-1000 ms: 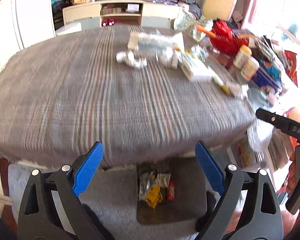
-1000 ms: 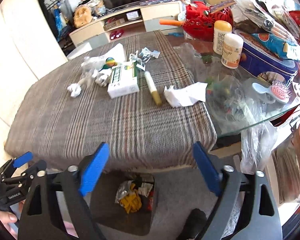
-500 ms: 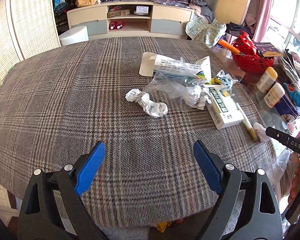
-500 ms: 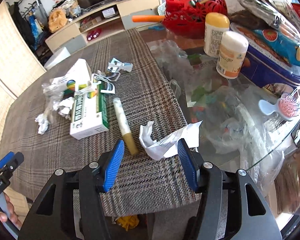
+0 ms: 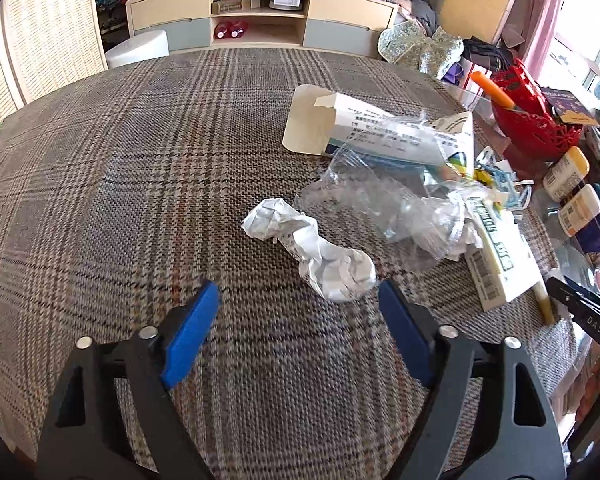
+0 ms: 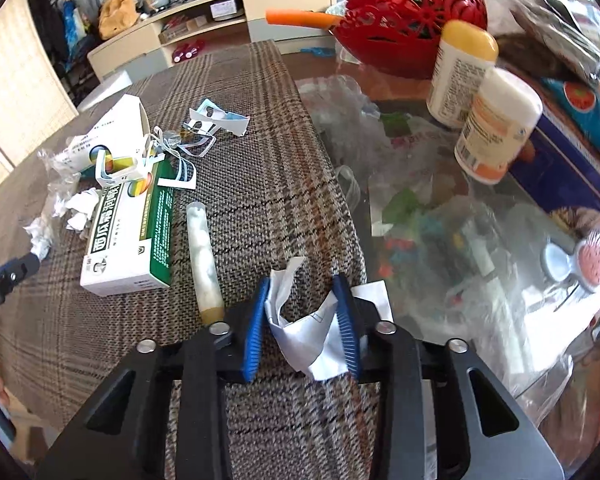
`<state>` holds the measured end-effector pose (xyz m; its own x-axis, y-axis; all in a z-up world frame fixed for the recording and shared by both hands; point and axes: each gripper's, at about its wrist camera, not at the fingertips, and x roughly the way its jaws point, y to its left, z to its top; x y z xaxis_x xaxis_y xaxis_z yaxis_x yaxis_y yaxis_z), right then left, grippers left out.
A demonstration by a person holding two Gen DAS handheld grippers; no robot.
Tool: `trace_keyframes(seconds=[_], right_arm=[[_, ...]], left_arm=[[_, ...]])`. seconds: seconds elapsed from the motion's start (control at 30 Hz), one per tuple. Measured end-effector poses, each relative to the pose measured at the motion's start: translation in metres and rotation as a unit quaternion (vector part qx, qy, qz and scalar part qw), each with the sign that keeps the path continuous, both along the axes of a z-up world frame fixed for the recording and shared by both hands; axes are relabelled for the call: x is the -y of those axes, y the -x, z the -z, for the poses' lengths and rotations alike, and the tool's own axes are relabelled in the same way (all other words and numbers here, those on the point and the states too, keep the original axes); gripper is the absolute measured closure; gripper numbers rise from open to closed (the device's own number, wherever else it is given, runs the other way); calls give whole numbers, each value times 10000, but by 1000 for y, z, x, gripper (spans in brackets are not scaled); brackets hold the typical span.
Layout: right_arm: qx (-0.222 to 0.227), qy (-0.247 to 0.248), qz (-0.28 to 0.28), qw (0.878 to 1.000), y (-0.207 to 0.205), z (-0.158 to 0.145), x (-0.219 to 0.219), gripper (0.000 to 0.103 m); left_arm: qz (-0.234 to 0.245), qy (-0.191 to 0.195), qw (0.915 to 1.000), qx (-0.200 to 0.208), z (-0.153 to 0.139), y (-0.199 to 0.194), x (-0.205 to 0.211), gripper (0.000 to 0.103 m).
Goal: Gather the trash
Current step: 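Grasp the crumpled white tissue with the left gripper while the right gripper grasps white paper, then carry both papers to the bin and open both grippers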
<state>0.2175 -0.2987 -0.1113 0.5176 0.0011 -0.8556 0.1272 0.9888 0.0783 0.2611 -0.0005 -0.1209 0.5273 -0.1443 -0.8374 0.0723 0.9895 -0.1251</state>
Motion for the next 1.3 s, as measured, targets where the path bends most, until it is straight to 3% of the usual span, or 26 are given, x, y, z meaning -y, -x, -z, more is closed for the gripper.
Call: trace_keyframes(seconds=[0.1, 0.33, 0.47, 0.6, 0.8, 0.87, 1.07, 1.3], right_arm=[[62, 13, -49, 10000, -6, 1, 1, 84], [95, 98, -136, 9998, -10, 0, -1, 87], [98, 89, -150, 9998, -8, 0, 0, 88], [110, 188, -187, 9996, -9, 0, -4, 90], [100, 270, -246, 9993, -8, -2, -7, 93], [93, 282, -252, 9992, -6, -3, -6, 94], [116, 295, -235, 9992, 8, -10, -4, 94], [237, 47, -132, 9996, 46, -24, 3, 95]], left_arm=[[-7, -8, 10000, 66, 5, -8, 2, 31], [-81, -147, 9998, 101, 4, -25, 7, 30], [-193, -91, 9997, 113, 0, -31, 4, 22], [-277, -155, 9994, 124, 0, -41, 1, 22], [-232, -267, 9992, 167, 1, -39, 2, 52], [-273, -384, 9987, 172, 1, -35, 0, 80], [-170, -332, 9992, 152, 2, -14, -7, 91], [151, -205, 9997, 64, 1, 28, -2, 94]])
